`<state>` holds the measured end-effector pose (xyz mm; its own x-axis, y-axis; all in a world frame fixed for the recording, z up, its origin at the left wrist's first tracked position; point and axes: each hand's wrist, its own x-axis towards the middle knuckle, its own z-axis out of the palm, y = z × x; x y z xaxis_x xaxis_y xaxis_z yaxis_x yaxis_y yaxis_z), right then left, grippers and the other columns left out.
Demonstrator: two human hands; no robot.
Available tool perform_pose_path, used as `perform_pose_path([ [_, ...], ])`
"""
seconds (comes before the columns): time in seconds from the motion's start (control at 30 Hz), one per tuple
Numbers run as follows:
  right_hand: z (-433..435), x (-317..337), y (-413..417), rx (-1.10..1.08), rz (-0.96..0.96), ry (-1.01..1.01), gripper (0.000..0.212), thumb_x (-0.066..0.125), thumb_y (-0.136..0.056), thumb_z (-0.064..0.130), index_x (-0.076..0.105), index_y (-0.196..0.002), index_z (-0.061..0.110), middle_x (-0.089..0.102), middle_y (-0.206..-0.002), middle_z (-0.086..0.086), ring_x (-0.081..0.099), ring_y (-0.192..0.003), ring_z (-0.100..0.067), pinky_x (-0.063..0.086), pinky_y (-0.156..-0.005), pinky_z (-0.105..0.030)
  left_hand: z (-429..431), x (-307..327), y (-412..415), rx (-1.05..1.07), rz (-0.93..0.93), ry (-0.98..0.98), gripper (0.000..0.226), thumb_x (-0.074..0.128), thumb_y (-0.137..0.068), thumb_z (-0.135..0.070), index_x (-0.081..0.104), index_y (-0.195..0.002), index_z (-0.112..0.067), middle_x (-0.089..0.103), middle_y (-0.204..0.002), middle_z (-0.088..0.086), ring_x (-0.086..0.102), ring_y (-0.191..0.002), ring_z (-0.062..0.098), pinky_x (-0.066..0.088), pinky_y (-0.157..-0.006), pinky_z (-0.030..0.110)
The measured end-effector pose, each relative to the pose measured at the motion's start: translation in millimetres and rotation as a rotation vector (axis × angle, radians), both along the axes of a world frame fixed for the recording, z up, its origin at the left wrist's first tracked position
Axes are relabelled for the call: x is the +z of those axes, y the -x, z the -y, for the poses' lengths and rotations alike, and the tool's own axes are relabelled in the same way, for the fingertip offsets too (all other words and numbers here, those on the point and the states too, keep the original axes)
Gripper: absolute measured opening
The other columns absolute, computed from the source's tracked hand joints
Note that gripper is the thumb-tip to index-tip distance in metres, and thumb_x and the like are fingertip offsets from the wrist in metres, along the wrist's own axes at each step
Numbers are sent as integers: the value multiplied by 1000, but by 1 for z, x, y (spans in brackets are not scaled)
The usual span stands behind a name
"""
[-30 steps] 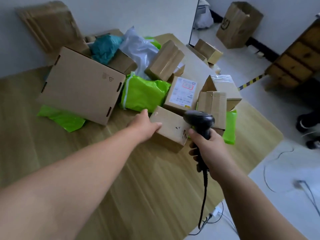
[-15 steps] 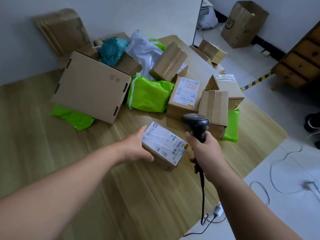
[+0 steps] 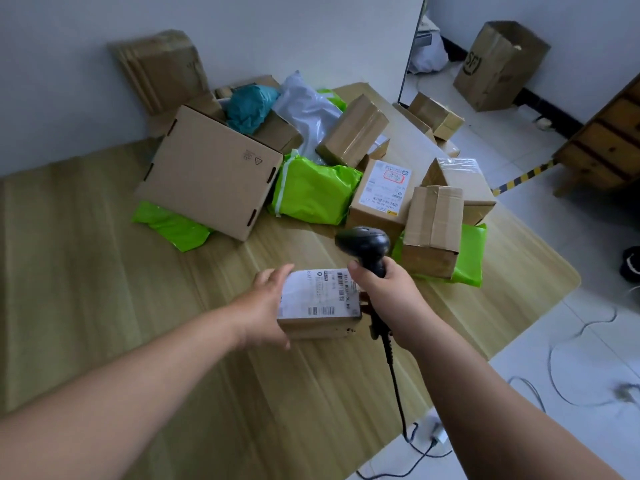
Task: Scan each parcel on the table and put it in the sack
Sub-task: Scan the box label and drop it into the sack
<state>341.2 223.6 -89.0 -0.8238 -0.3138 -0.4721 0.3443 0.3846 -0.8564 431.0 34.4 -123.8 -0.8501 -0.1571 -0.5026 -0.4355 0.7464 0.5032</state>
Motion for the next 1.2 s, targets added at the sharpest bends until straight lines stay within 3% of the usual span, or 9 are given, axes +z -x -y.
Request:
perform_pose_path([
  [0.2, 24, 17, -11, 91, -31, 18, 20, 65, -93, 41, 61, -104, 24, 69, -99, -6, 66, -85, -18, 56, -74, -38, 38, 19, -25, 191, -197, 298, 88, 77, -60, -33, 28, -133, -22, 37, -122, 2, 52, -111, 26, 41, -78, 27],
  [0.37, 49, 57, -21, 188, 65, 123, 23, 63, -95, 39, 58, -101, 17, 64, -74, -7, 58, -46, -14, 43, -41, -22, 77, 45, -47, 315, -289, 470, 94, 78, -60, -33, 25, -136, -15, 36, -131, 8, 40, -119, 31, 41, -97, 39],
  [0.5, 73, 88, -29, 343, 46, 92, 28, 64, -94, 41, 54, -92, 15, 59, -64, -4, 49, -44, -17, 42, -42, -28, 106, 70, -69, 287, -277, 451, 91, 72, -67, -20, 22, -142, -19, 30, -141, 4, 39, -123, 29, 41, -97, 37],
  [0.63, 87, 108, -34, 520, -58, 35, 24, 65, -94, 35, 55, -88, 14, 58, -61, -3, 46, -43, -15, 37, -39, -23, 136, 100, -91, 194, -207, 390, 89, 67, -70, -12, 21, -146, -24, 30, -146, -6, 49, -112, 21, 37, -72, 24],
  [0.87, 95, 118, -41, 751, -209, -105, 29, 69, -90, 35, 53, -78, 14, 57, -56, -1, 47, -42, -17, 39, -53, -40, 167, 134, -110, 132, -107, 332, 81, 72, -70, -14, 30, -137, -30, 41, -120, -15, 45, -97, 8, 31, -61, 15],
  [0.93, 97, 120, -41, 781, -234, -128, 29, 70, -89, 34, 53, -77, 14, 56, -54, 0, 47, -41, -16, 40, -51, -35, 169, 137, -111, 124, -125, 299, 72, 73, -70, -14, 36, -129, -30, 44, -114, -16, 47, -94, 5, 32, -56, 9],
  [1.0, 98, 122, -41, 811, -248, -160, 26, 70, -89, 31, 54, -79, 13, 55, -51, 1, 46, -40, -14, 39, -45, -27, 171, 139, -111, 128, -133, 283, 68, 75, -70, -16, 37, -124, -33, 46, -112, -16, 50, -94, 5, 41, -63, 10],
  [1.07, 100, 124, -41, 840, -255, -193, 24, 70, -89, 31, 56, -81, 14, 53, -50, 2, 46, -40, -14, 38, -44, -26, 172, 139, -110, 137, -109, 309, 70, 70, -74, -12, 33, -131, -33, 46, -117, -15, 53, -101, 12, 51, -79, 30],
  [1.2, 105, 129, -40, 867, -295, -223, 25, 70, -90, 32, 55, -80, 14, 53, -48, 3, 46, -38, -13, 39, -43, -24, 173, 139, -109, 132, -104, 324, 73, 66, -77, -7, 31, -135, -33, 42, -116, -15, 53, -105, 16, 51, -86, 38],
])
